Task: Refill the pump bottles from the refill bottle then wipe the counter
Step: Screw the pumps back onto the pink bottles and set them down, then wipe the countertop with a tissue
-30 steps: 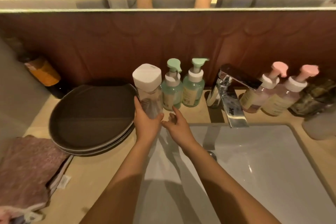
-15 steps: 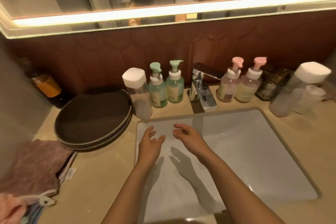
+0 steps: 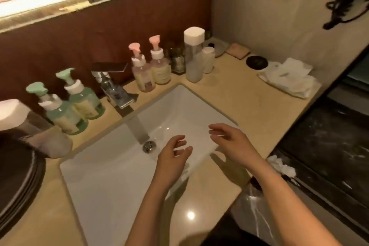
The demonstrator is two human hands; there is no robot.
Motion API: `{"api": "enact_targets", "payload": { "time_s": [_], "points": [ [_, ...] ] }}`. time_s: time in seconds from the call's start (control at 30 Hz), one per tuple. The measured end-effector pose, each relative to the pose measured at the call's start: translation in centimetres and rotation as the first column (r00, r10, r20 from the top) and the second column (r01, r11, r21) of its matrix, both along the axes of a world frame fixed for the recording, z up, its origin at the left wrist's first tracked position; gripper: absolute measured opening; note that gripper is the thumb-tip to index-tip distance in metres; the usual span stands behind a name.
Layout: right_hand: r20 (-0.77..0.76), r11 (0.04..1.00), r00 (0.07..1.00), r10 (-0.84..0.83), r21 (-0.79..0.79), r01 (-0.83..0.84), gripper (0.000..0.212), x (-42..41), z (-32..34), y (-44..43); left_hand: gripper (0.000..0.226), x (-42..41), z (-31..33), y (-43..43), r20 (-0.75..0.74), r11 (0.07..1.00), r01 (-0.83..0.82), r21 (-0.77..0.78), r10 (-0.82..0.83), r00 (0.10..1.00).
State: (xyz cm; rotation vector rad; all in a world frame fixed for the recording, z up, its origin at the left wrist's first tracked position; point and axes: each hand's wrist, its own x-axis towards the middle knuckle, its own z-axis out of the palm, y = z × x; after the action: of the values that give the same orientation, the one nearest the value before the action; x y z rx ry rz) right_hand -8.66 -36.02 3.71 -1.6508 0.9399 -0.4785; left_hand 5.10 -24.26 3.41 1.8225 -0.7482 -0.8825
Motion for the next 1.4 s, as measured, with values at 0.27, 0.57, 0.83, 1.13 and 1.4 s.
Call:
{"api": "enact_targets", "payload": {
  "time_s": [0.27, 0.57, 0.83, 1.13, 1.4],
  "points": [
    [0.013, 0.951, 0.951, -0.308, 0.004, 0.308, 0.024, -11.6, 1.4, -5.9, 0.033, -7.0, 0.4, -8.0, 0.003, 0.968, 0.251, -0.02, -0.251, 0.968],
    [-0.053, 0.96, 0.96, -0.275, -0.075, 0.271, 0.026, -17.0, 0.0, -17.7, 0.03, -12.3, 0.0, -21.0, 0.044, 0.971, 0.23, -0.063, -0.228, 0.973],
    [-0.239, 0.971, 0.948, -0.209, -0.165, 0.173, 0.036, -18.1, -1.6, -29.1, 0.029, -15.2, -0.3, -31.2, 0.039, 0.965, 0.263, -0.013, -0.262, 0.964],
    [-0.347, 0.921, 0.898, -0.269, -0.366, 0.135, 0.038, -15.7, -3.9, -33.2, 0.028, -13.4, -0.7, -35.2, 0.138, 0.912, 0.404, 0.07, -0.41, 0.901],
    [-0.514, 0.891, 0.82, -0.251, -0.454, -0.012, 0.039, -14.5, -4.4, -37.6, 0.042, -14.6, -3.0, -41.1, 0.415, 0.837, 0.513, 0.189, -0.542, 0.731]
  ]
}}
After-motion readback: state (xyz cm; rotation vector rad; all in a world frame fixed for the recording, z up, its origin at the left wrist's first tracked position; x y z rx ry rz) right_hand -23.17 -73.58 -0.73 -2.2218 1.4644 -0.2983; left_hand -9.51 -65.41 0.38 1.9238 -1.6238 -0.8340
